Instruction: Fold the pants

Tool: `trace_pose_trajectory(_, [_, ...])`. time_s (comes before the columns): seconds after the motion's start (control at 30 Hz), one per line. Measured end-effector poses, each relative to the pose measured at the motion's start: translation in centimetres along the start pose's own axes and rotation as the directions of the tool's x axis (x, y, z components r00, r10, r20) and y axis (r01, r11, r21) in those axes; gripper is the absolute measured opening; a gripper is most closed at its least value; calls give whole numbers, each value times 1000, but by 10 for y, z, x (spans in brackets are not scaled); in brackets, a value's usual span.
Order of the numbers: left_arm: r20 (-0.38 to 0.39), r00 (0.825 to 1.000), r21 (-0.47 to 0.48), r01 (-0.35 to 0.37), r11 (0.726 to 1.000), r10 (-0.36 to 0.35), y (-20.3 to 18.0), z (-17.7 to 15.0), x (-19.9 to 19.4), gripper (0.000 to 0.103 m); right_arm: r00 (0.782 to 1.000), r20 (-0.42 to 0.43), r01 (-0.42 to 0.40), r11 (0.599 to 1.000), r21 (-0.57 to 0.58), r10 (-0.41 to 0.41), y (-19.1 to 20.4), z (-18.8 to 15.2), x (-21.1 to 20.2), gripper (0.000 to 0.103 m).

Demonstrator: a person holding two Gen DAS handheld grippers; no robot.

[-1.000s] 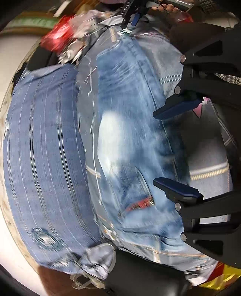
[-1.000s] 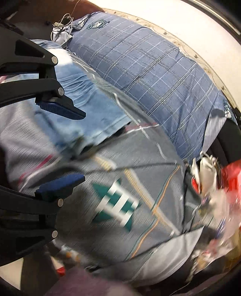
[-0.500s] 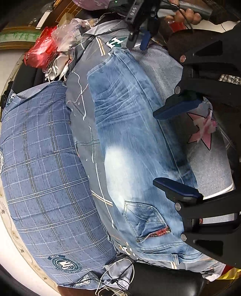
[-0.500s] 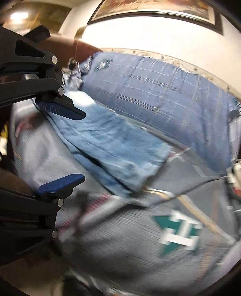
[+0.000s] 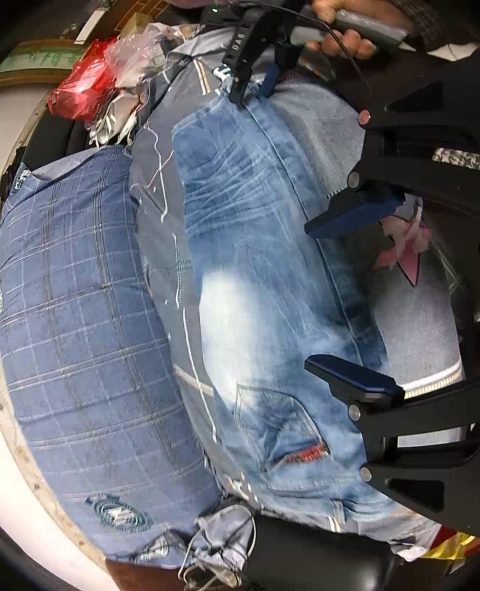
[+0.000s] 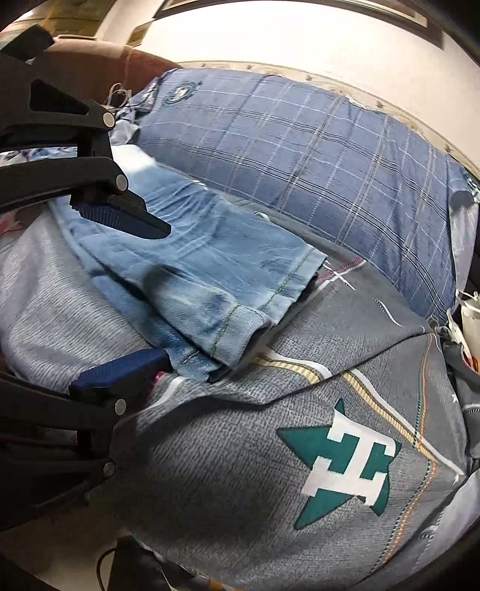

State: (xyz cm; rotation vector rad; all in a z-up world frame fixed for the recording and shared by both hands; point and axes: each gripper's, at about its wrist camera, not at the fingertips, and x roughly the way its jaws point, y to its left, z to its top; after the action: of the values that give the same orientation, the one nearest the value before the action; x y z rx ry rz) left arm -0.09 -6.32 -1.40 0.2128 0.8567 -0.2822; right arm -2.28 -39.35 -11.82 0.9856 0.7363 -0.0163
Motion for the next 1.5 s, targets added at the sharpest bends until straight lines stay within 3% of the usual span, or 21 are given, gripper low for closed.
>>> trace_pose_trajectory(0.2, [-25, 993, 90, 120, 989, -118, -33, 61, 24, 65, 998, 49, -36, 999, 8, 36, -8, -7, 0, 67])
trace_pose_trajectory(0.37, [-82, 967, 216, 252, 943, -240, -98, 124, 68, 65, 995, 63, -85, 996, 30, 83, -19, -2, 0, 68])
trace_pose_trajectory(0.43, [-124, 952, 264, 303, 915, -280, -130, 145, 92, 65, 991, 68, -119, 992, 50, 115, -23, 0, 0, 67])
trace_pose_trajectory(0.6, [-282, 881, 279, 455, 846, -381, -204, 182, 164, 65, 987, 64, -150, 988, 43, 147, -26, 0, 0, 68])
trace_pose_trajectory(0.77, [-361, 849, 310, 500, 808, -387, -247, 186, 209, 65, 984, 58, -171, 984, 41, 169, -27, 0, -1, 68])
trace_pose_trajectory(0.8, [-378, 846, 332, 502, 799, -375, -254, 182, 214, 65, 983, 58, -176, 983, 44, 174, -28, 0, -1, 68])
trace_pose_trajectory(0.87, [-361, 879, 434, 455, 778, -312, -266, 172, 212, 65, 982, 59, -180, 982, 53, 177, -28, 0, 0, 68])
trace_pose_trajectory(0.9, [-351, 893, 473, 428, 770, -281, -269, 169, 211, 59, 982, 59, -181, 982, 58, 178, -28, 0, 1, 68])
trace_pose_trajectory(0.93, [-336, 908, 503, 399, 767, -252, -272, 167, 208, 47, 983, 59, -179, 982, 59, 176, -29, -1, 2, 67])
trace_pose_trajectory(0.97, [-340, 905, 503, 405, 764, -256, -271, 166, 205, 42, 983, 59, -176, 983, 59, 172, -29, 0, 2, 66])
trace_pose_trajectory(1.0, [-344, 903, 491, 408, 770, -259, -269, 168, 203, 30, 984, 60, -169, 984, 58, 166, -28, 0, 3, 58])
trace_pose_trajectory(1.03, [-343, 899, 476, 415, 775, -271, -265, 170, 201, 26, 986, 54, -160, 985, 57, 157, -27, 0, 3, 41])
trace_pose_trajectory(1.1, [-330, 893, 434, 433, 790, -307, -254, 174, 193, 24, 989, 55, -141, 989, 37, 139, -20, -3, 2, 21])
trace_pose_trajectory(1.3, [-241, 886, 344, 461, 818, -397, -218, 180, 152, 23, 990, 131, -27, 979, -203, 55, 27, -20, -17, 16])
trace_pose_trajectory(1.5, [-122, 868, 177, 497, 850, -482, -141, 191, 116, 22, 993, 90, -46, 936, -350, 82, 77, -29, -25, 16])
